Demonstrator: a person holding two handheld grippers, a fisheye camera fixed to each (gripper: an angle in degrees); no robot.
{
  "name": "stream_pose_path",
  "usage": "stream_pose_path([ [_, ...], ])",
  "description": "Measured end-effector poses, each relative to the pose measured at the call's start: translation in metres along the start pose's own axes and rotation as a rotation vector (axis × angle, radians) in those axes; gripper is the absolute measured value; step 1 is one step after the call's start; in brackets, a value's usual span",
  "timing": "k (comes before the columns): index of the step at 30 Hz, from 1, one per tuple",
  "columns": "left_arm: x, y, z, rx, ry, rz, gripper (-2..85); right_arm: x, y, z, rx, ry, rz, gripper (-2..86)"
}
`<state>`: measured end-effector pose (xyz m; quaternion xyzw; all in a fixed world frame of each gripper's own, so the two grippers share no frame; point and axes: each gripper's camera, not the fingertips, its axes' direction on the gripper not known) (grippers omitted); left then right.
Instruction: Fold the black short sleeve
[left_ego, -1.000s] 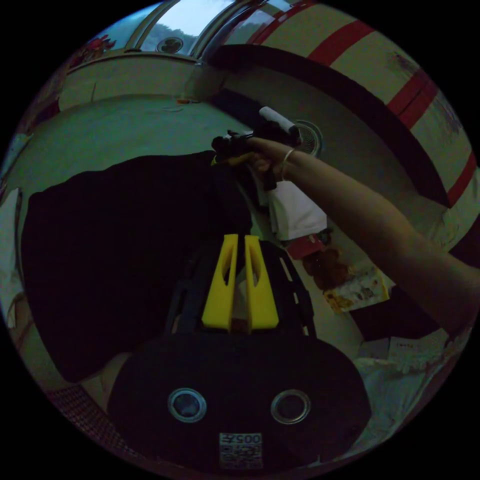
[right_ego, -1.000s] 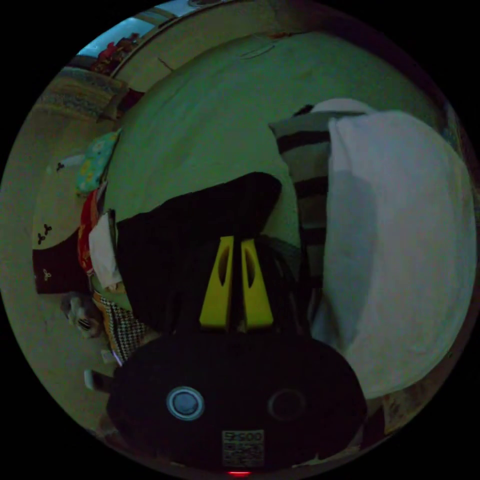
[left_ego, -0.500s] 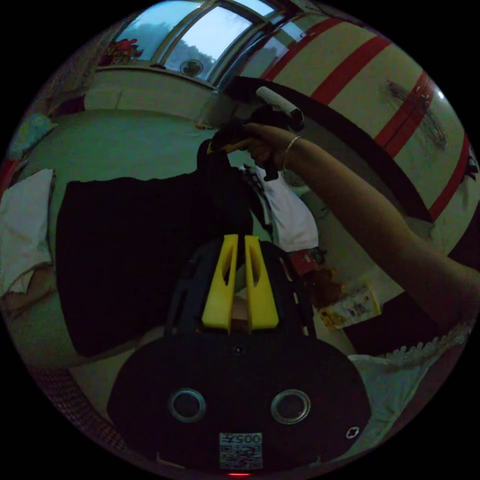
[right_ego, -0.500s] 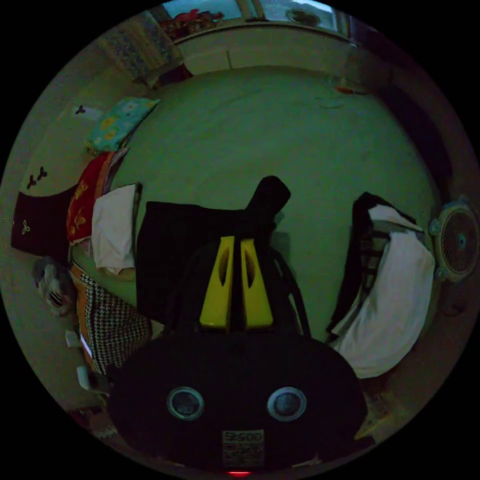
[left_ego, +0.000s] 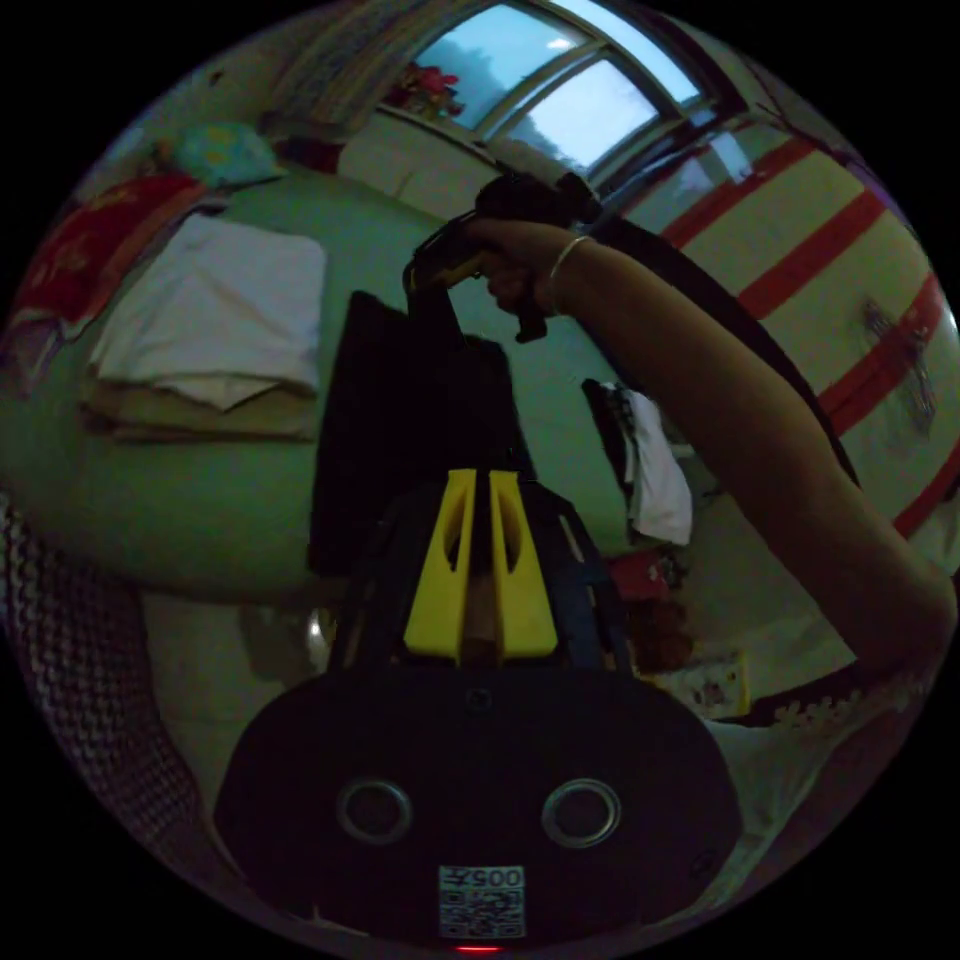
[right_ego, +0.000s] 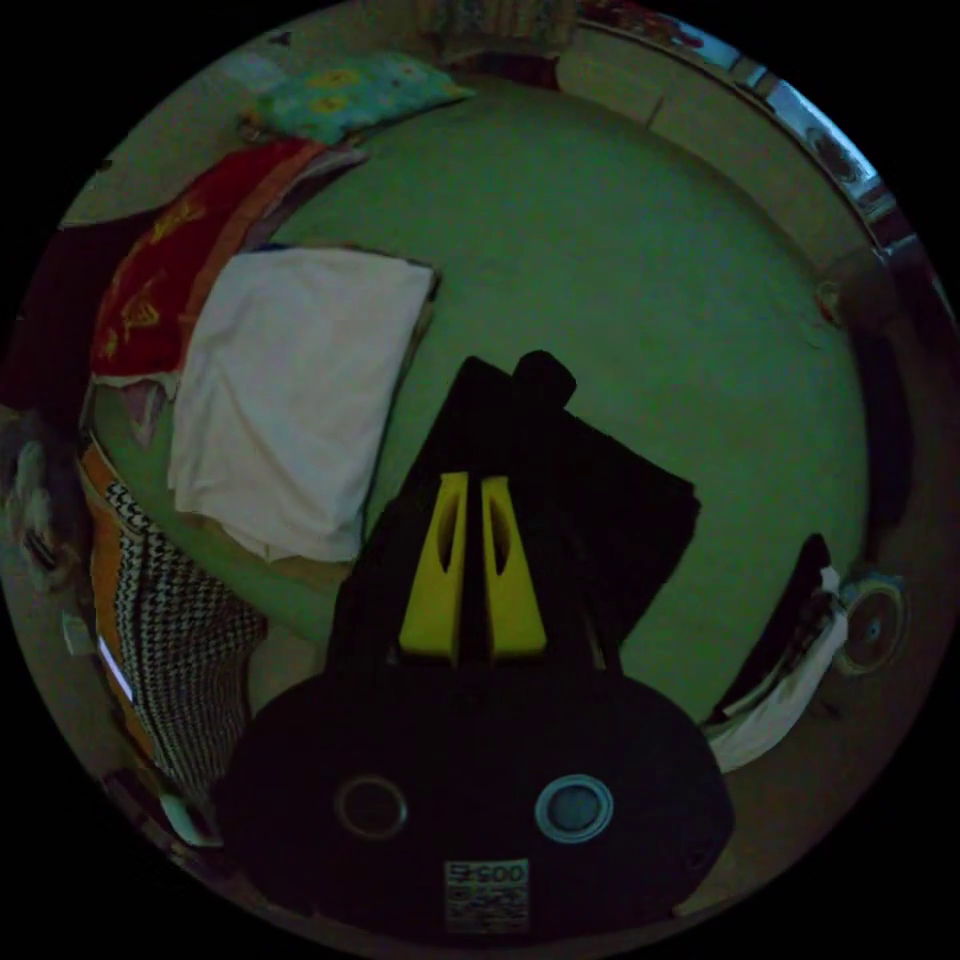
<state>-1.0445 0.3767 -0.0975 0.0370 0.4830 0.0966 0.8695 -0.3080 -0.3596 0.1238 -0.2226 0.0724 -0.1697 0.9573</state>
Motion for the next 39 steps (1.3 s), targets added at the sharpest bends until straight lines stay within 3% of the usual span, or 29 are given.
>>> stream_pose_path([
  [2, -0.049, -0.001, -0.012, -0.004, -0.033, -0.094, 2.8, -0.019, -0.007, 0.009, -0.018, -0.026, -0.003, 0.4],
  [8, -0.137, 0.000, -0.051, 0.046, -0.145, -0.244, 2.4, -0.035, 0.025, -0.016, 0.164, -0.193, -0.197, 6.9],
  [14, -0.170, -0.016, -0.070, 0.026, -0.112, -0.154, 6.8, -0.009, 0.115, -0.014, 0.287, -0.159, -0.223, 10.7],
  [22, -0.208, -0.040, -0.035, -0.119, -0.183, -0.096, 12.4, -0.015, 0.207, 0.030, 0.179, -0.081, -0.158, 12.2],
  [30, -0.232, -0.057, -0.017, -0.191, -0.311, -0.108, 8.9, -0.031, 0.227, 0.104, -0.001, -0.059, -0.047, 10.1],
  [36, -0.234, -0.070, -0.017, -0.200, -0.298, -0.084, 3.5, -0.016, 0.255, 0.113, 0.106, -0.120, -0.011, -0.4],
  [39, -0.236, -0.070, -0.020, -0.153, -0.264, -0.095, 2.7, -0.005, 0.275, 0.110, 0.157, -0.168, 0.009, -0.9],
])
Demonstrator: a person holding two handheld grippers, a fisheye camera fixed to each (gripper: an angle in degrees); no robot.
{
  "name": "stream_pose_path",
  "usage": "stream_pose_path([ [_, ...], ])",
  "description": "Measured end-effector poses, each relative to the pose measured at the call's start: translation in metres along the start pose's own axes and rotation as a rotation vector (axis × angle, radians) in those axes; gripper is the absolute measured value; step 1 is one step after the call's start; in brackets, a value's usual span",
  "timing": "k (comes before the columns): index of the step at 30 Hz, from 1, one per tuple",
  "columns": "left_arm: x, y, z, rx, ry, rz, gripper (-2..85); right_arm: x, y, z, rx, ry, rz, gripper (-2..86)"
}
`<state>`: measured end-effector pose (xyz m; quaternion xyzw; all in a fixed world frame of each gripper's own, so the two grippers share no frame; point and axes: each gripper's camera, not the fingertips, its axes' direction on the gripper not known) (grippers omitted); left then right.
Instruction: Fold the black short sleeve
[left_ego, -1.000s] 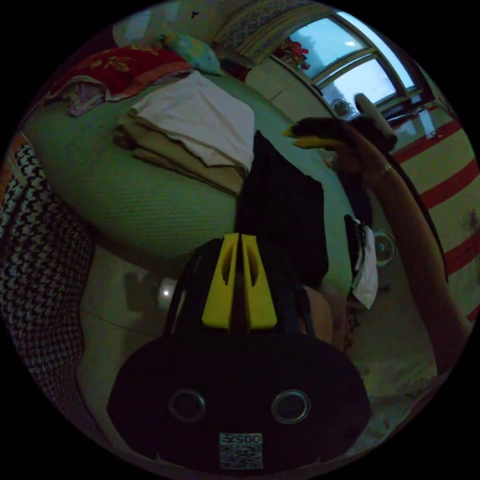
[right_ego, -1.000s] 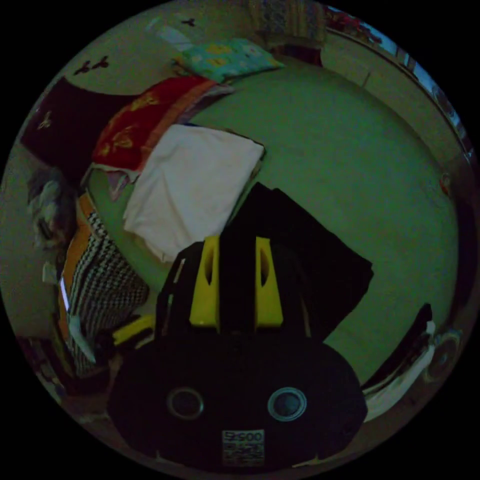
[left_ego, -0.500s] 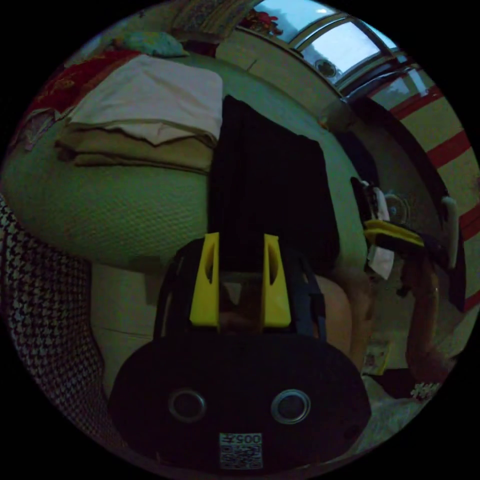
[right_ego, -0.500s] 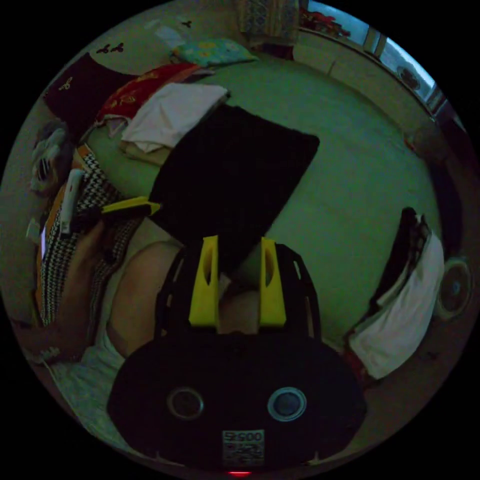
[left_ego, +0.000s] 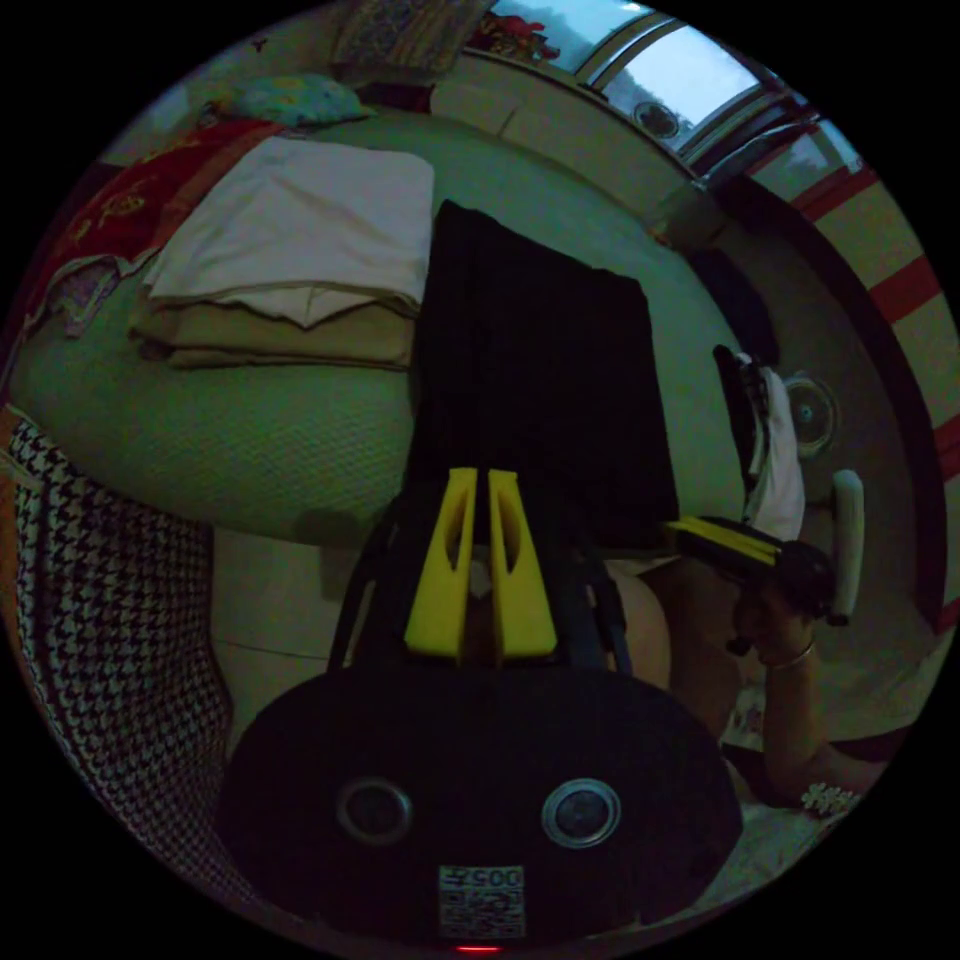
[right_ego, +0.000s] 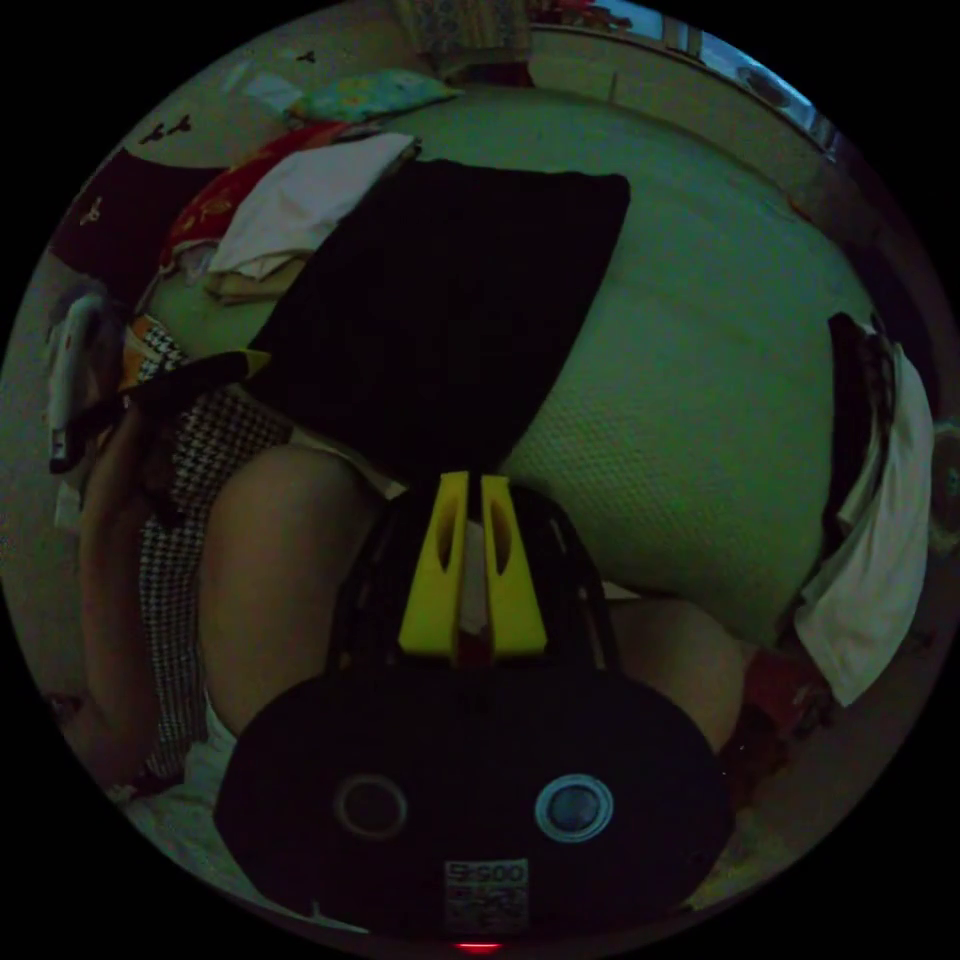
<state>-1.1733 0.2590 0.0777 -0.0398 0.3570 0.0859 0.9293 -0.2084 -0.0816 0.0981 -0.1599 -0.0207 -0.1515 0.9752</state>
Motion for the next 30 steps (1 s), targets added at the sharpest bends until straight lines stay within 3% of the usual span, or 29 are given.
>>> stream_pose_path([
  [5, -0.012, -0.006, 0.032, -0.046, 0.010, -0.071, 2.9, 0.015, 0.011, 0.026, -0.199, 0.060, -0.052, 0.3],
  [11, -0.007, -0.012, 0.050, -0.012, 0.017, -0.054, 5.5, 0.067, -0.011, -0.034, 0.163, -0.005, -0.057, 10.5],
  [17, 0.014, -0.022, 0.074, 0.026, 0.087, -0.021, 7.8, 0.126, -0.078, -0.027, 0.179, 0.026, 0.033, 13.7],
  [22, 0.039, -0.038, 0.112, -0.024, 0.037, -0.007, 7.6, 0.163, -0.103, 0.002, 0.107, -0.142, 0.122, 11.0],
  [26, 0.062, -0.053, 0.134, -0.029, 0.076, -0.005, 4.2, 0.180, -0.101, -0.007, 0.104, -0.111, 0.104, -0.3],
  [30, 0.099, -0.079, 0.156, -0.015, 0.112, 0.041, 2.3, 0.208, -0.115, -0.042, 0.145, -0.089, 0.102, -1.2],
])
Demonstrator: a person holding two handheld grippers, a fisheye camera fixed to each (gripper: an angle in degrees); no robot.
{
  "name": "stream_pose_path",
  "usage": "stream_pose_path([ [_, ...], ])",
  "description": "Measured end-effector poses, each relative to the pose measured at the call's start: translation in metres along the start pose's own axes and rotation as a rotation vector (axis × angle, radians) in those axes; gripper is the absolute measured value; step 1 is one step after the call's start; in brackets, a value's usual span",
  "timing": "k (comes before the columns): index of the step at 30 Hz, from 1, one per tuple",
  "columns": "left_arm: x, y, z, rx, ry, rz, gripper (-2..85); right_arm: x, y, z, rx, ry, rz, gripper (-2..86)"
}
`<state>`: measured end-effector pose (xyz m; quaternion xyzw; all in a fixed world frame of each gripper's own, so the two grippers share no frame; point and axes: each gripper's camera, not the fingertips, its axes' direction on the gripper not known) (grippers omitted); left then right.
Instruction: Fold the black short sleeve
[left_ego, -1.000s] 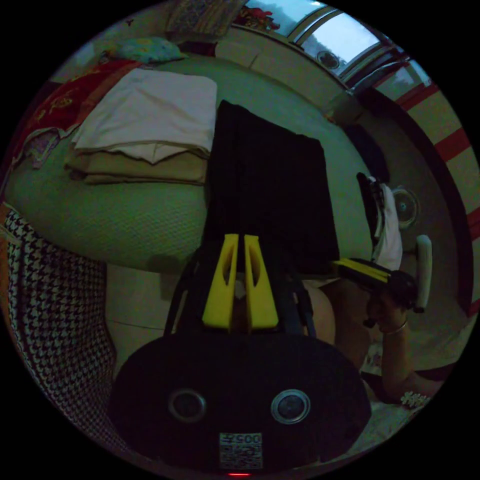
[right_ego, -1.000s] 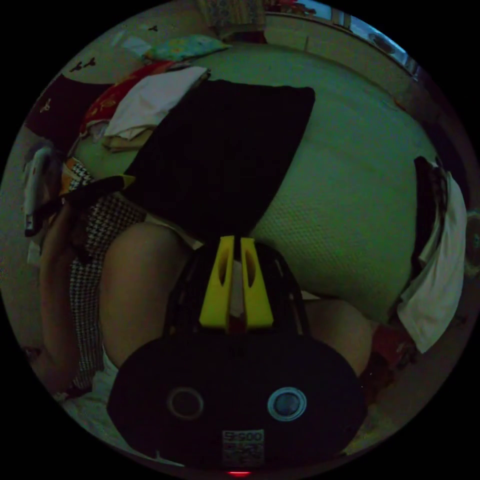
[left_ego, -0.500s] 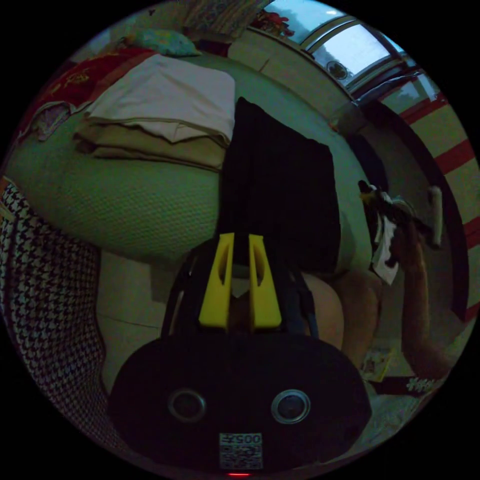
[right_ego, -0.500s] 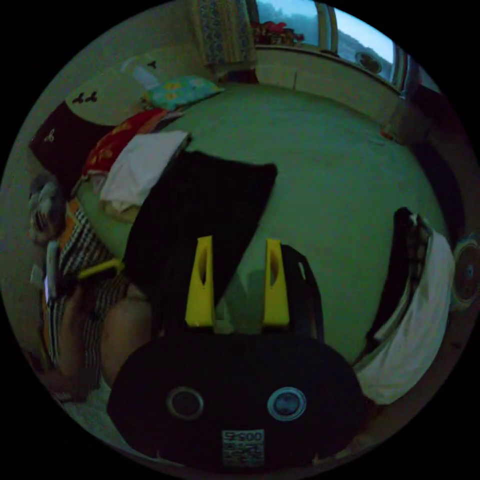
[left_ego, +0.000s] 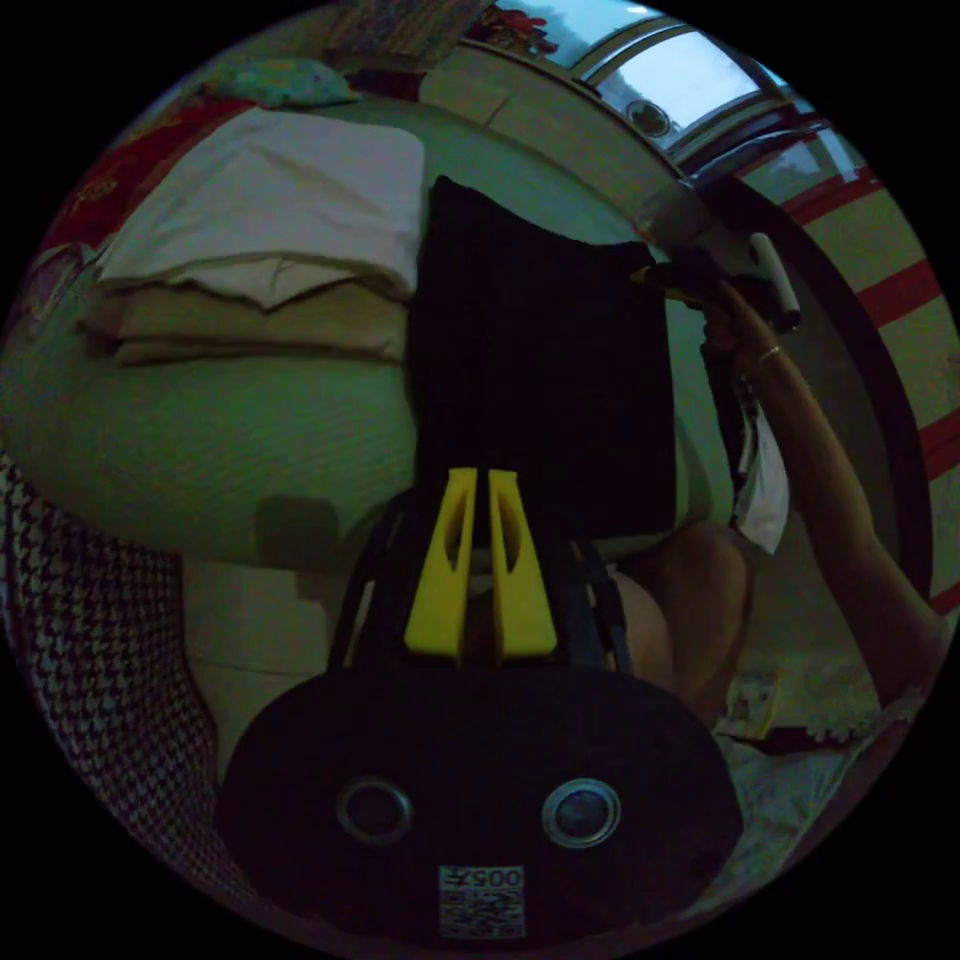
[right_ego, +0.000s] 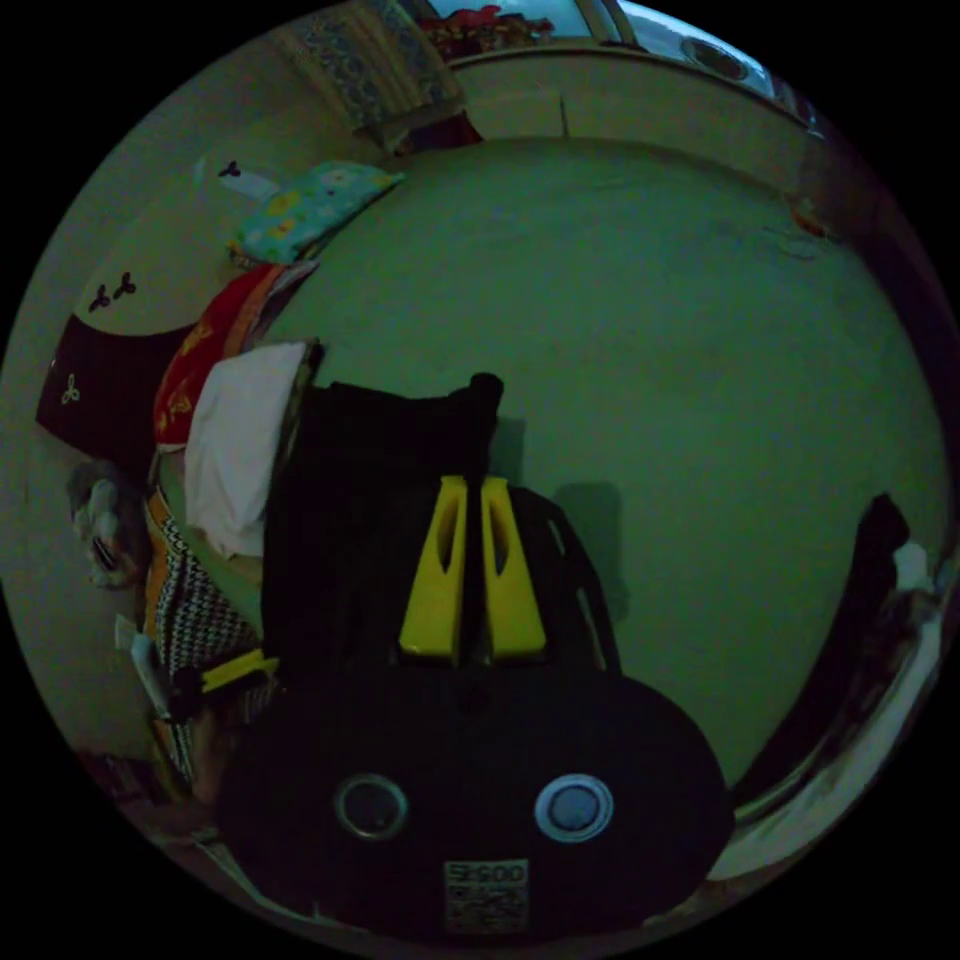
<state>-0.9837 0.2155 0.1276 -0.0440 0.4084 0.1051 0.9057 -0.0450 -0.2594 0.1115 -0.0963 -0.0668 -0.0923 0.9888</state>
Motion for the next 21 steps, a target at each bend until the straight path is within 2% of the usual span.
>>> stream_pose_path([
  [3, 0.042, -0.032, 0.023, 0.067, 0.050, 0.076, 1.1, 0.013, -0.019, -0.029, 0.112, 0.158, 0.016, -0.9],
  [5, 0.074, -0.053, 0.045, 0.078, -0.036, 0.089, 0.2, 0.022, -0.021, -0.046, 0.188, 0.209, 0.050, 0.3],
  [9, 0.109, -0.067, 0.071, 0.132, -0.027, 0.078, -0.3, 0.033, 0.018, -0.079, 0.309, 0.208, 0.015, 2.9],
  [12, 0.139, -0.078, 0.095, 0.147, -0.012, 0.106, -0.5, 0.031, 0.081, -0.085, 0.288, 0.344, -0.090, 2.7],
  [14, 0.168, -0.097, 0.118, 0.158, -0.068, 0.146, -0.5, 0.036, 0.125, -0.086, 0.317, 0.393, -0.069, 2.3],
  [19, 0.221, -0.145, 0.176, 0.145, -0.184, 0.169, -0.1, 0.054, 0.200, -0.075, 0.226, 0.347, -0.055, 1.6],
  [21, 0.239, -0.158, 0.200, 0.121, -0.201, 0.170, 0.0, 0.063, 0.219, -0.076, 0.273, 0.358, -0.032, -0.5],
])
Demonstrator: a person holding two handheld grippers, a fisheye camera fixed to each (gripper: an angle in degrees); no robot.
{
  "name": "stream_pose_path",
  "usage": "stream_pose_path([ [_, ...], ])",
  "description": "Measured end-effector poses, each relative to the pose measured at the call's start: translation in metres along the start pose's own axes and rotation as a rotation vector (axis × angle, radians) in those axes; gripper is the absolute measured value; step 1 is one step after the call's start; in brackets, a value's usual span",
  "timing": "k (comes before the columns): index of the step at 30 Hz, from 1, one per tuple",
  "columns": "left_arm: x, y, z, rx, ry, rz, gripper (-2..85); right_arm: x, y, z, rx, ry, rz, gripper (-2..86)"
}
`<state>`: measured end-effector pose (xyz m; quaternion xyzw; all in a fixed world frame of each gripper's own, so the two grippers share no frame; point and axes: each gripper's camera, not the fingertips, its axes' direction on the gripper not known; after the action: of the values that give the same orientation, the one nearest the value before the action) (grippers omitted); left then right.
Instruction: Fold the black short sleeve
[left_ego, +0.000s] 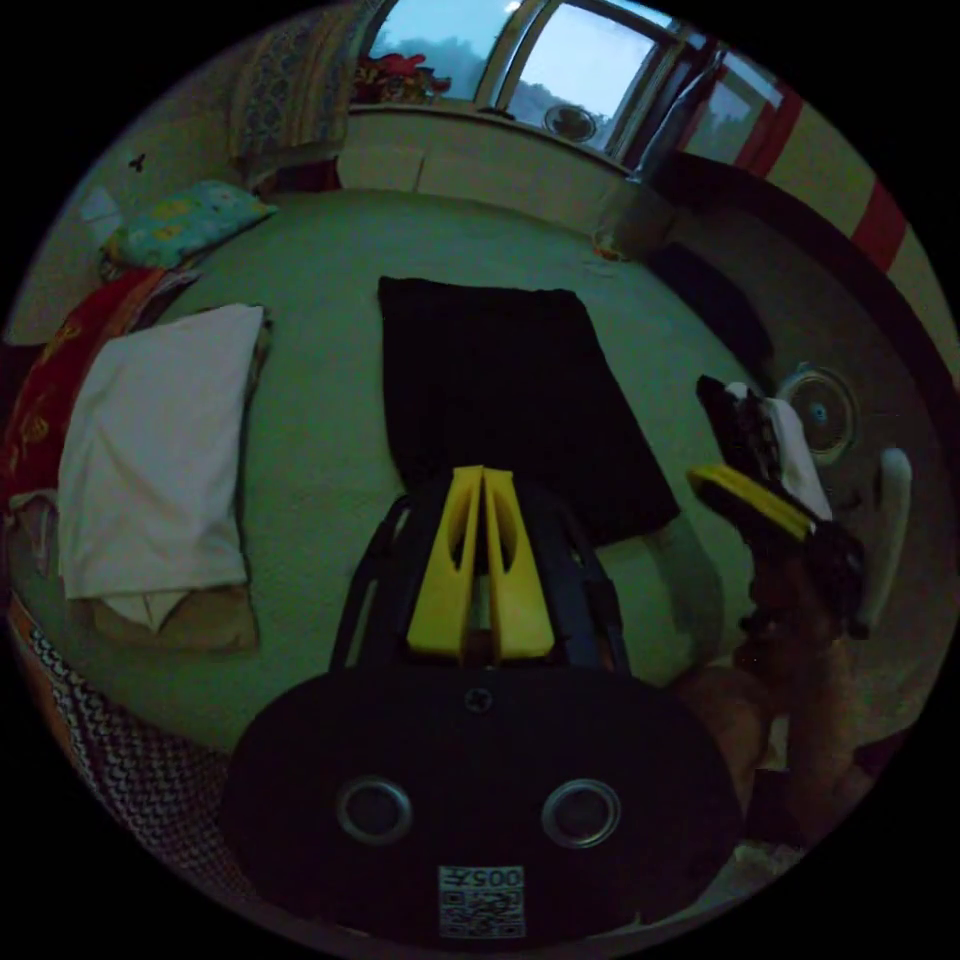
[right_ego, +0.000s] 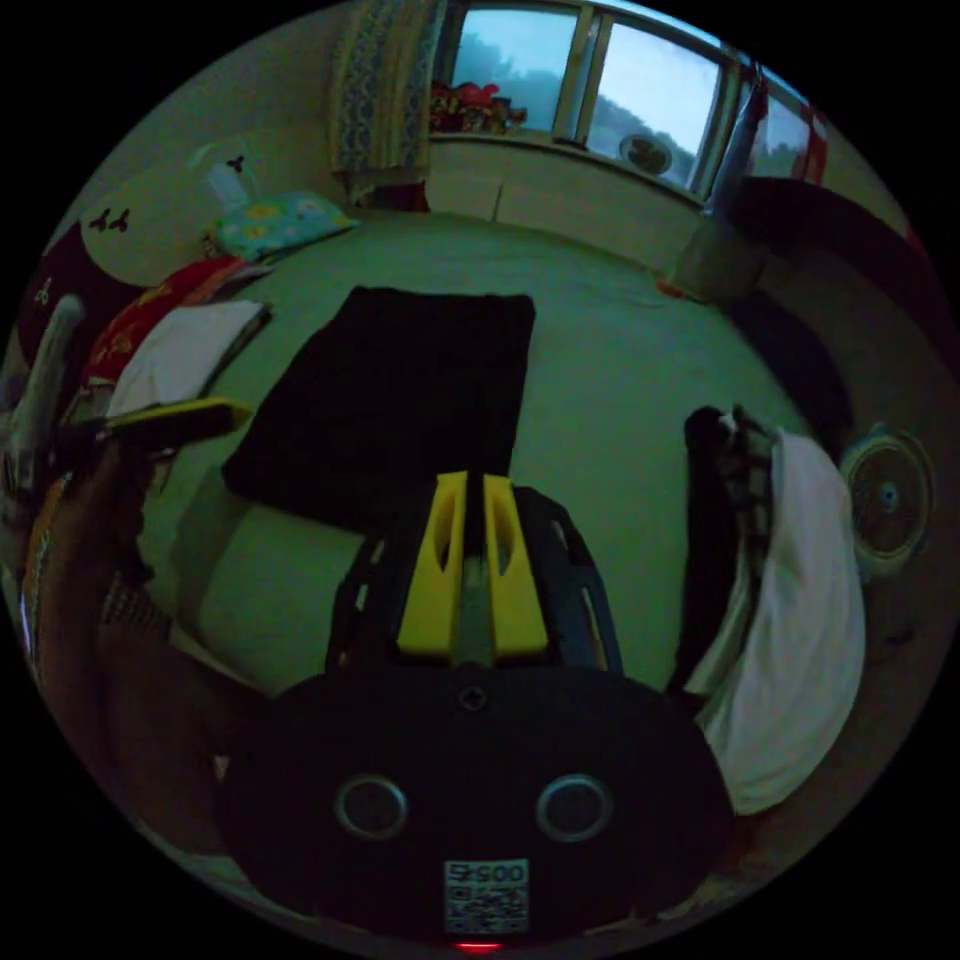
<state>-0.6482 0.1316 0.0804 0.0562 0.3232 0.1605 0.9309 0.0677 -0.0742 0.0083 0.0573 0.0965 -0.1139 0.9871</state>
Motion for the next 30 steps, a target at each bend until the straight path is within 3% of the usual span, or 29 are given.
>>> stream_pose_path([
  [4, 0.039, -0.011, 0.050, -0.029, -0.006, 0.056, 0.1, 0.018, 0.017, -0.006, 0.086, -0.083, 0.034, -0.4],
  [14, 0.119, -0.042, 0.156, -0.130, -0.086, 0.137, 0.1, 0.054, 0.041, 0.006, -0.148, -0.177, -0.010, 10.1],
  [22, 0.150, -0.071, 0.209, -0.182, -0.002, 0.069, -0.5, 0.061, 0.049, -0.004, -0.208, -0.143, -0.062, 1.7],
  [30, 0.200, -0.089, 0.230, -0.083, -0.150, 0.192, -0.6, 0.086, 0.060, -0.034, -0.309, -0.211, -0.036, -1.0],
])
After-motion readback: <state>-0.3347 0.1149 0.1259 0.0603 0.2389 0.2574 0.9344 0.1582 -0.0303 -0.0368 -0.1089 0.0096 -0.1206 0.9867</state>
